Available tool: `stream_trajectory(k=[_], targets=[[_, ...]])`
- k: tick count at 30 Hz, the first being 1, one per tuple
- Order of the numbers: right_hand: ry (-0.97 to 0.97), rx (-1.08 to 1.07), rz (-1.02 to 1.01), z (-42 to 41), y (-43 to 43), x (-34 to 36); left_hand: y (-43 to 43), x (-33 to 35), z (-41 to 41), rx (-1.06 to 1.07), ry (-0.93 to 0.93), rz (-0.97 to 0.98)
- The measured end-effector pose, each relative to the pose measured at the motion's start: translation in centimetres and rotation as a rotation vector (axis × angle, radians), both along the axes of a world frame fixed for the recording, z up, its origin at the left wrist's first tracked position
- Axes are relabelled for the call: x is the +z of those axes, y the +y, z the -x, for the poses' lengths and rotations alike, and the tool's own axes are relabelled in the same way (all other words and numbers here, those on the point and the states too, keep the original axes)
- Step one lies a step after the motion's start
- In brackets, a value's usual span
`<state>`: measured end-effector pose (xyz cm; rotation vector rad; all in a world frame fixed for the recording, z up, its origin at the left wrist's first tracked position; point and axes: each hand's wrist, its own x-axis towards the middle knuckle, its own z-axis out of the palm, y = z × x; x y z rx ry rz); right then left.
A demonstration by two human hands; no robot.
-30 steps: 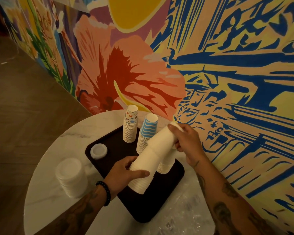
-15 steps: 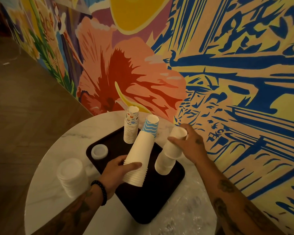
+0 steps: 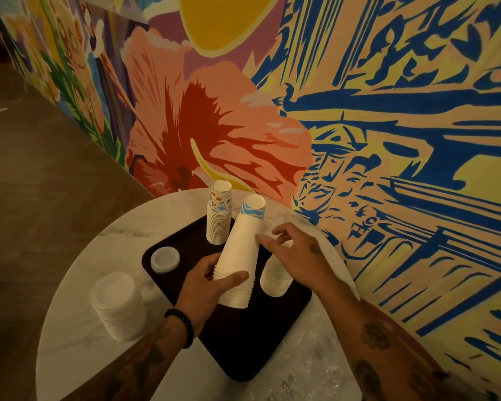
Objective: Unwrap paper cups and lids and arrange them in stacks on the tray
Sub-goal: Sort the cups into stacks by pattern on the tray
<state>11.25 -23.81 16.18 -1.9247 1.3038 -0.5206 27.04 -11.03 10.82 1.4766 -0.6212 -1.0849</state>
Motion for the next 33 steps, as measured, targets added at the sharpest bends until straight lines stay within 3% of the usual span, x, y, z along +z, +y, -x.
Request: stream_trajectory(k=[4,10,14,26,33], targets=[[-0.105,0.038,-0.122,-1.5,1.5,0.3,-0.4,0.3,0.8,0.000,-0.064,0.063],[-0.301,-0.137,-0.242,-2.5,2.4,-0.8,-0.4,0.1,0.7,-0.107,-0.384,0.068],[-0.419,-0.203,-0.283,-2.4,2.5,-1.2,-0.5,-0.1,0.6,-0.125,-0.489,0.042],[-0.404,-0.201,-0.246,-2.3,1.4,-2.1,-1.1,0.4,0.1,-0.179,-0.448,-0.014],[-0.473,-0.246,-0.256,-1.7,0.5,-1.6,-0.7,0.4,0.1,-0.224,-0.260,-0.056]])
